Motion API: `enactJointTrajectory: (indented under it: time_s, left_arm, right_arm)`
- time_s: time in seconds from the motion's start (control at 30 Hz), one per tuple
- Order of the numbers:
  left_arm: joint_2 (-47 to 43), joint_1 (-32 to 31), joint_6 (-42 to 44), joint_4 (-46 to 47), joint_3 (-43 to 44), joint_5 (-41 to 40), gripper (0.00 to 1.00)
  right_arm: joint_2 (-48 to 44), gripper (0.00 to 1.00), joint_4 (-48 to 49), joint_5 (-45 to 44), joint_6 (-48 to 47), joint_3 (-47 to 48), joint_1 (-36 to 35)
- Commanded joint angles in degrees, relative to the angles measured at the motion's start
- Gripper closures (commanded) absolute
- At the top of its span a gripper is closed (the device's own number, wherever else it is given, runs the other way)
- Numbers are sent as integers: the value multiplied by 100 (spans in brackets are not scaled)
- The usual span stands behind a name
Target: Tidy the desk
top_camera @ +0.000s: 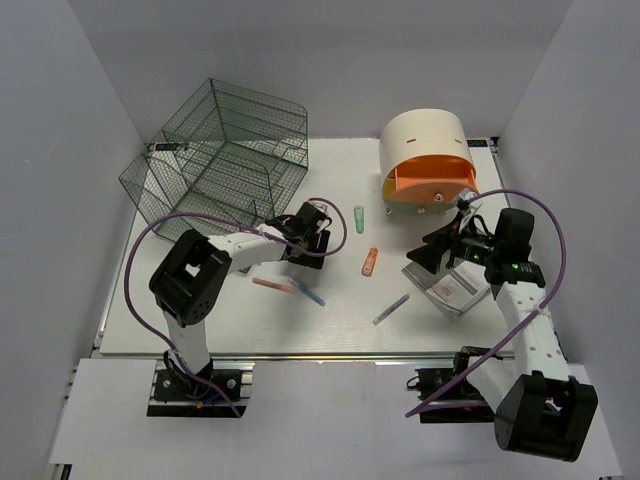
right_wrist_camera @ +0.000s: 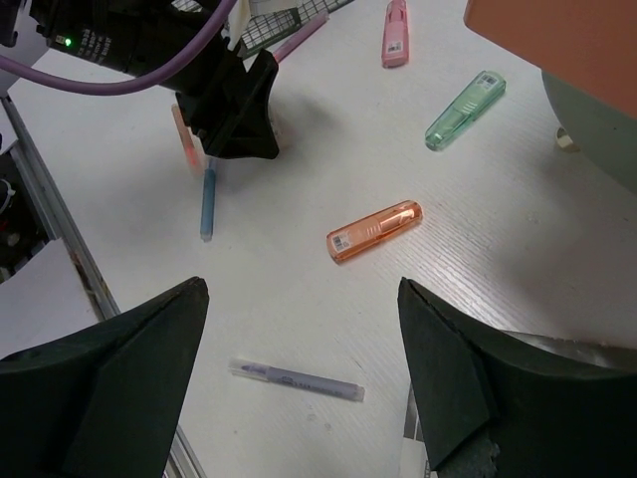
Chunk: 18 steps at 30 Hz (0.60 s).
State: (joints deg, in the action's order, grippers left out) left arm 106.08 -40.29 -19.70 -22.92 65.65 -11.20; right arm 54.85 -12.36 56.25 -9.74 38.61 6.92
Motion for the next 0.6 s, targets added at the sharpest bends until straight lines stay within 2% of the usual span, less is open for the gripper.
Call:
enactJointTrajectory:
  time_s: [0.0, 0.1, 0.13, 0.17, 0.23, 0.27, 0.4, 0.43, 0.5, 0.53, 0.57]
  left_arm:
    - [9, 30, 248, 147, 141, -23, 22]
    - [-44, 30, 283, 182, 115, 57, 33]
    - [-70, 30, 274, 182, 115, 126, 39]
    - [-122, 30, 265, 182, 106, 144, 50]
    - [-202, -22, 231, 130, 150, 284, 58]
    - [-254, -22, 204, 112, 176, 364, 65]
    - [-850, -22, 29, 50, 431, 881, 76]
    - [-974, -22, -15, 94, 579, 1013, 77]
    - [-1264, -22, -199, 243, 799, 1418, 79]
    - [-1318, -22, -287, 296, 1053, 1497, 79]
    - [-1353, -22, -367, 375, 1203, 1637, 79]
  right_arm:
    - [-53, 18, -30, 202, -134, 261, 47]
    - [-62, 18, -30, 202, -134, 261, 81]
    - [-62, 18, -30, 194, -134, 252, 82]
    - [-53, 18, -30, 202, -134, 261, 99]
    - [-45, 19, -30, 202, -134, 252, 99]
    - [-36, 20, -30, 194, -134, 252, 108]
    - [-62, 30, -21, 1, -81, 270, 152]
    - [-71, 42, -12, -43, -64, 279, 152]
    - [-106, 60, 14, -149, -28, 296, 187]
    - [-123, 77, 23, -175, -28, 296, 213]
    - [-150, 84, 32, -219, 15, 296, 240]
